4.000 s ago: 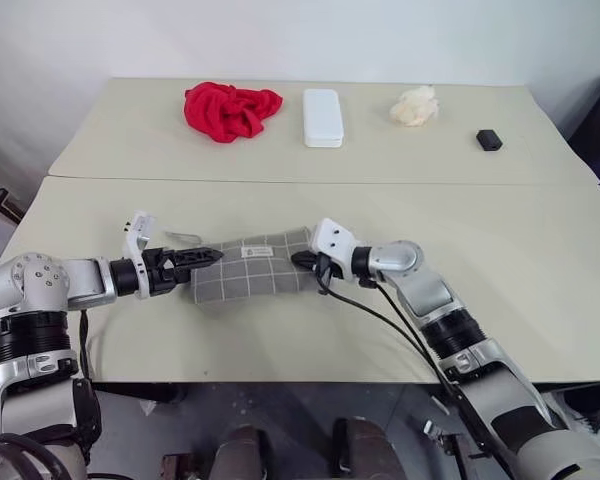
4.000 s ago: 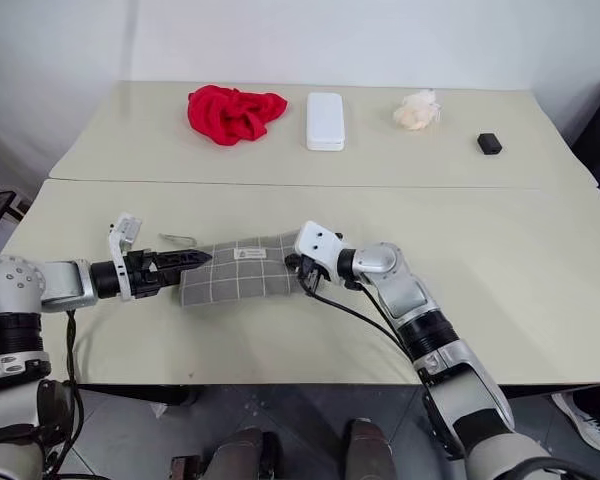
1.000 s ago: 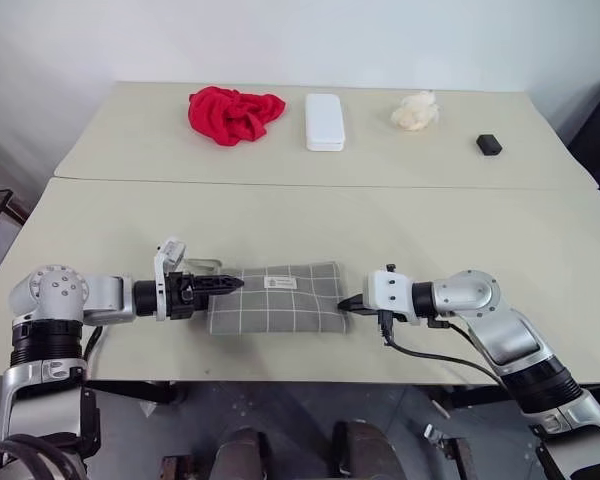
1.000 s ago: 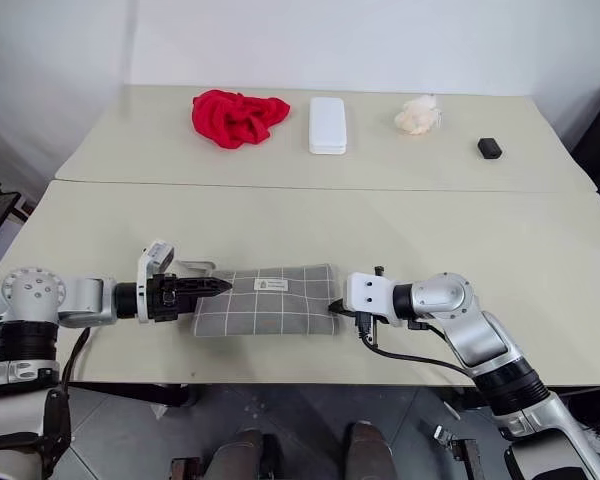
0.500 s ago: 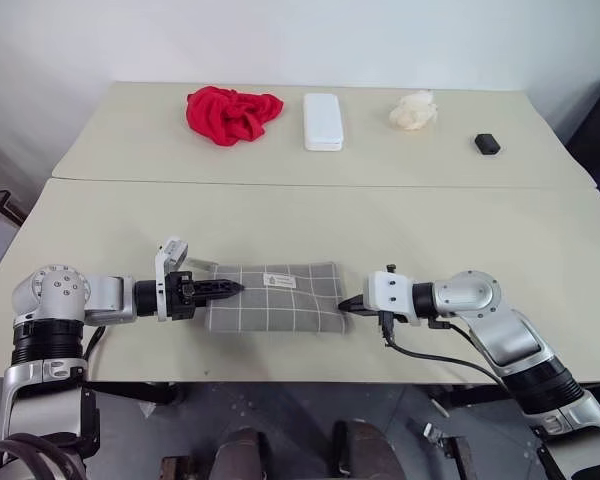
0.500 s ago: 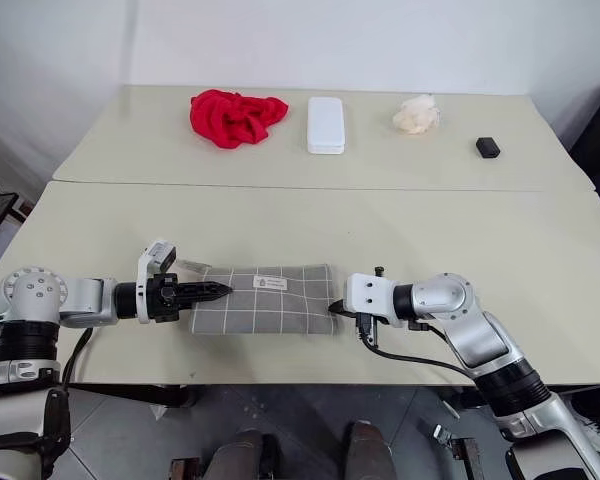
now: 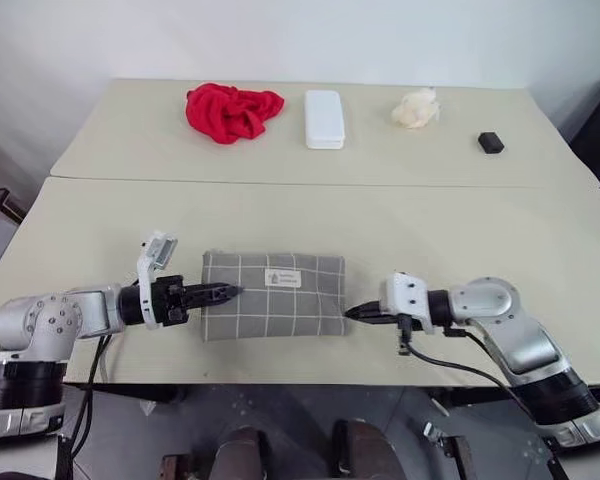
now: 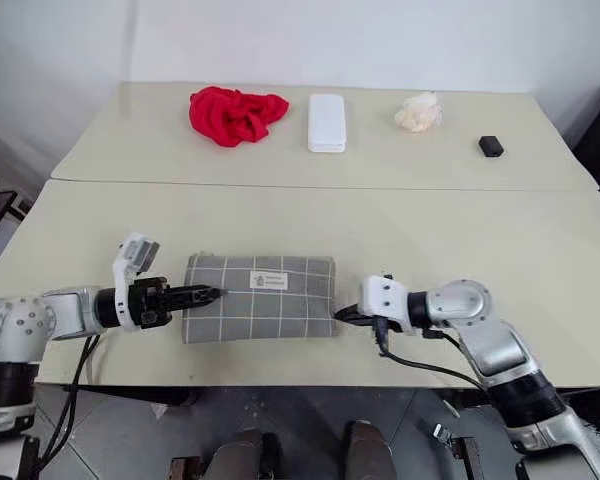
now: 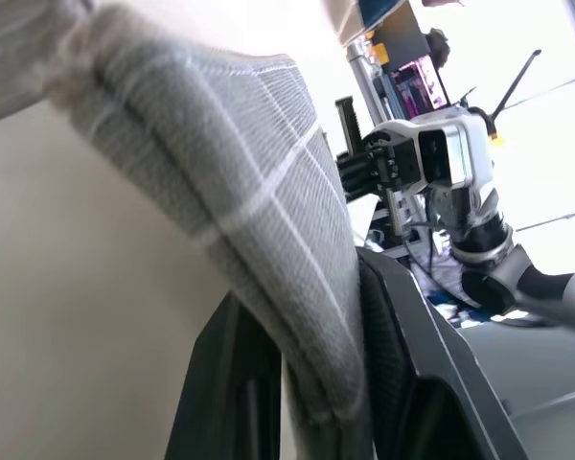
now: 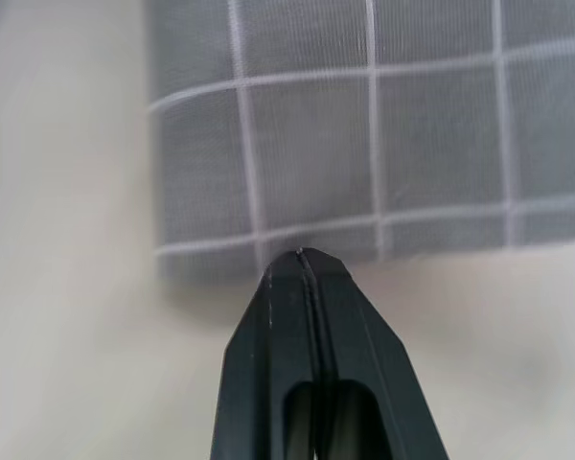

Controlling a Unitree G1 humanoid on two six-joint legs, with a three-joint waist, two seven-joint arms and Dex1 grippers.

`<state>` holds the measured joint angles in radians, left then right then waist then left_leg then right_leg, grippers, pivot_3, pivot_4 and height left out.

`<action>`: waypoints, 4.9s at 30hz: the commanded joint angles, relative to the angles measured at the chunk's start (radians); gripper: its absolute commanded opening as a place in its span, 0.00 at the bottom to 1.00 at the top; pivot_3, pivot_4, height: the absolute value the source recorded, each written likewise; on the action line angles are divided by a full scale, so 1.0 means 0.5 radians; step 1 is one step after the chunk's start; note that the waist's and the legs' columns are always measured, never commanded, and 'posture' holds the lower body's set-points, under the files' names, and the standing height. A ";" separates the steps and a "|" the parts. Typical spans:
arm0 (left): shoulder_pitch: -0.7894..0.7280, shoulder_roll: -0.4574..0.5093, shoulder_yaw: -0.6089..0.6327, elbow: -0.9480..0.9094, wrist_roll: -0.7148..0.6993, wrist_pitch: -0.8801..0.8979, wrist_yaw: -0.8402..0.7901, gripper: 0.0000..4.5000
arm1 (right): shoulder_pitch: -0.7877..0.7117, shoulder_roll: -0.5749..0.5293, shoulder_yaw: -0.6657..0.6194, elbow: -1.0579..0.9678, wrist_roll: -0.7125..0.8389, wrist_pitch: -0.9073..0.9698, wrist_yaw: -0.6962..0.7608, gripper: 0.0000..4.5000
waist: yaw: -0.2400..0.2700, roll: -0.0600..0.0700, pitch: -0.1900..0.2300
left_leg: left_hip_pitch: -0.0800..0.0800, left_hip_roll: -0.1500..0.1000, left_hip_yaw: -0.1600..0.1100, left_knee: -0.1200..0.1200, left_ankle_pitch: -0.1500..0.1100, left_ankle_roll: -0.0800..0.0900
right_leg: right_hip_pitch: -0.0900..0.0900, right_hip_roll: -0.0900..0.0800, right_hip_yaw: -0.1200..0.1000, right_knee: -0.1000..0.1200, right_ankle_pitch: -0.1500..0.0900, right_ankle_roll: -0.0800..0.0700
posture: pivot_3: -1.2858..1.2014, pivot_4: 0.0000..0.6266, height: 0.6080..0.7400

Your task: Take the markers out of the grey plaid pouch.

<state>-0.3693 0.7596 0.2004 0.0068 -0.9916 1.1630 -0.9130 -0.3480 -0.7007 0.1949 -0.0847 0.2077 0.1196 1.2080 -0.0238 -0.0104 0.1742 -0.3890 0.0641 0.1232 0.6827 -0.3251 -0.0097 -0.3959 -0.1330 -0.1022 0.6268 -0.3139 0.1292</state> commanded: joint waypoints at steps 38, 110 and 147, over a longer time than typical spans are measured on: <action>-0.157 -0.342 -0.384 0.697 2.216 -4.470 0.358 0.16 | -0.229 -0.128 -0.654 -0.440 1.198 1.147 -0.328 0.87 | 0.036 0.000 0.002 | 0.000 0.003 0.003 0.001 -0.002 0.004 | -0.003 -0.001 -0.003 0.001 0.002 0.003 | 0.52 0.24 1.00; -0.408 -0.073 -0.688 0.821 3.180 -4.422 1.447 0.16 | -1.315 1.066 -0.540 0.033 1.355 2.874 -1.563 0.85 | -0.014 0.000 0.001 | -0.033 0.001 0.009 0.002 -0.003 0.006 | -0.037 -0.003 -0.016 0.005 0.002 0.003 | 0.52 0.24 1.00; 0.066 -0.104 -0.619 0.187 0.859 -2.980 0.264 0.16 | -1.046 0.338 -0.592 0.117 0.945 1.906 -1.159 0.01 | -0.013 0.000 0.001 | -0.032 0.000 0.009 0.004 -0.003 0.006 | -0.036 -0.006 -0.014 0.006 0.003 0.003 | 0.52 0.24 1.00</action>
<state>-0.3507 0.6909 -0.1370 0.1988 -0.4084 -0.4595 -0.7102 -0.8712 -0.5095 -0.0590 -0.0234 0.7025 1.1184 0.6145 -0.0301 -0.0103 0.1749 -0.4049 0.0644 0.1276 0.6844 -0.3268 -0.0067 -0.4137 -0.1360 -0.1094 0.6298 -0.3126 0.1308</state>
